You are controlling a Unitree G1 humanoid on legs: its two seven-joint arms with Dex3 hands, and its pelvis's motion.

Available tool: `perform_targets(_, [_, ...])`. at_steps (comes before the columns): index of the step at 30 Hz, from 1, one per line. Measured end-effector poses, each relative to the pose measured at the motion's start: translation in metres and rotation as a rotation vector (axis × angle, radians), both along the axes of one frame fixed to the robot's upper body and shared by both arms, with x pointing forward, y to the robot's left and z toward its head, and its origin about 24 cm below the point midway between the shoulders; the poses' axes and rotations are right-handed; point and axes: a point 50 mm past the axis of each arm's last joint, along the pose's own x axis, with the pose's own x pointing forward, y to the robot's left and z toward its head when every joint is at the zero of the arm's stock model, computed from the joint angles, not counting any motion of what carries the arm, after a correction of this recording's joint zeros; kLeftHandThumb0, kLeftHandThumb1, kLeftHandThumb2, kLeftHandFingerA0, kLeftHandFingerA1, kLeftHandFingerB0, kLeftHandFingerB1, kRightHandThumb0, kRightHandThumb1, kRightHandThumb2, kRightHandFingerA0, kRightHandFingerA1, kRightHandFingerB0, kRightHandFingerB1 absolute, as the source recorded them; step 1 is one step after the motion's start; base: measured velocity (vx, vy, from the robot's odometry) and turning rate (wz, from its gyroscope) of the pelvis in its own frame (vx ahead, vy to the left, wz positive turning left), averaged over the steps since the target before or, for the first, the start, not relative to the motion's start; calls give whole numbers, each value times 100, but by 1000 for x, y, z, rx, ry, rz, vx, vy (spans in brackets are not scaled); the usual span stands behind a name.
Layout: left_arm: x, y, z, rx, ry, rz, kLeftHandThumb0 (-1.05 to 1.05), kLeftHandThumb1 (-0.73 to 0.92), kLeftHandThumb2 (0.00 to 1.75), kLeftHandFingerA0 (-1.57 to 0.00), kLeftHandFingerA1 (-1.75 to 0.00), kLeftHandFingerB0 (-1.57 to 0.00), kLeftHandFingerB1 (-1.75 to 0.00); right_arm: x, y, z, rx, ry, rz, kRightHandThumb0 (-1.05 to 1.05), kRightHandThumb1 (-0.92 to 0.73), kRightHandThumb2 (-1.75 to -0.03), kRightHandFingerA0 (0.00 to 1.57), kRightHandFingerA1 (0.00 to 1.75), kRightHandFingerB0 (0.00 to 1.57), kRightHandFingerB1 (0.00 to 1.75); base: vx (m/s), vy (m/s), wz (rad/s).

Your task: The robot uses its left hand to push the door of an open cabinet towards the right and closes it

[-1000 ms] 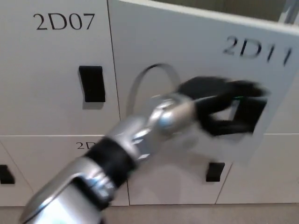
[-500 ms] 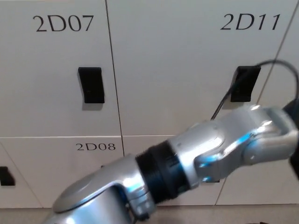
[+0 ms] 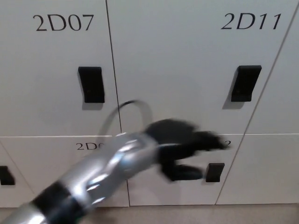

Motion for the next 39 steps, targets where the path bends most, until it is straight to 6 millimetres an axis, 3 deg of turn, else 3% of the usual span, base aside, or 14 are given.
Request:
perform_targets(3, [-4, 58, -34, 24, 111, 190, -68, 92, 69, -30, -32, -21, -29, 0, 1, 0, -2, 2, 11, -56, -91, -67, 24, 33, 21, 30, 0, 0, 0])
perform_targets(5, [-9, 81, -48, 35, 154, 269, -65, 92, 70, -30, -32, -23, -29, 0, 2, 0, -4, 2, 16, -58, -90, -66, 25, 34, 21, 30, 0, 0, 0])
perform_targets(7, [-24, 124, -72, 44, 230, 416, -65, 92, 69, -31, -32, -24, -30, -1, 2, -1, -7, 6, 23, -61, -89, -66, 25, 34, 20, 29, 0, 0, 0])
perform_targets(12, [-58, 182, -101, 24, 318, 647, -66, 92, 69, -29, -32, -23, -29, 0, 3, -1, -9, 7, 29, -61, -89, -66, 24, 33, 19, 29, 0, 0, 0])
perform_targets(17, [-92, 227, -118, -39, 355, 866, -65, 92, 69, -28, -32, -24, -29, -1, 3, -1, -9, 9, 31, -60, -88, -66, 26, 34, 21, 30, 0, 0, 0])
perform_targets(22, [-117, 254, -125, -99, 358, 1021, -65, 92, 69, -29, -31, -25, -29, -2, 2, -1, -12, 12, 31, -60, -87, -65, 26, 34, 21, 30, 0, 0, 0])
perform_targets(23, [-130, 266, -127, -132, 355, 1095, -65, 92, 69, -29, -31, -25, -29, -4, 0, -2, -15, 18, 31, -60, -87, -65, 26, 34, 21, 30, 0, 0, 0])
perform_targets(30, [-159, 290, -130, -224, 332, 1257, -62, 90, 68, -31, -31, -25, -29, -14, -4, -5, -30, 37, 39, -57, -88, -66, 24, 33, 20, 30, 0, 0, 0])
perform_targets(39, [-181, 301, -137, -298, 344, 1384, -63, 91, 67, -29, -32, -23, -30, -13, -4, -4, -38, 36, 54, -55, -88, -66, 26, 34, 21, 31, 0, 0, 0])
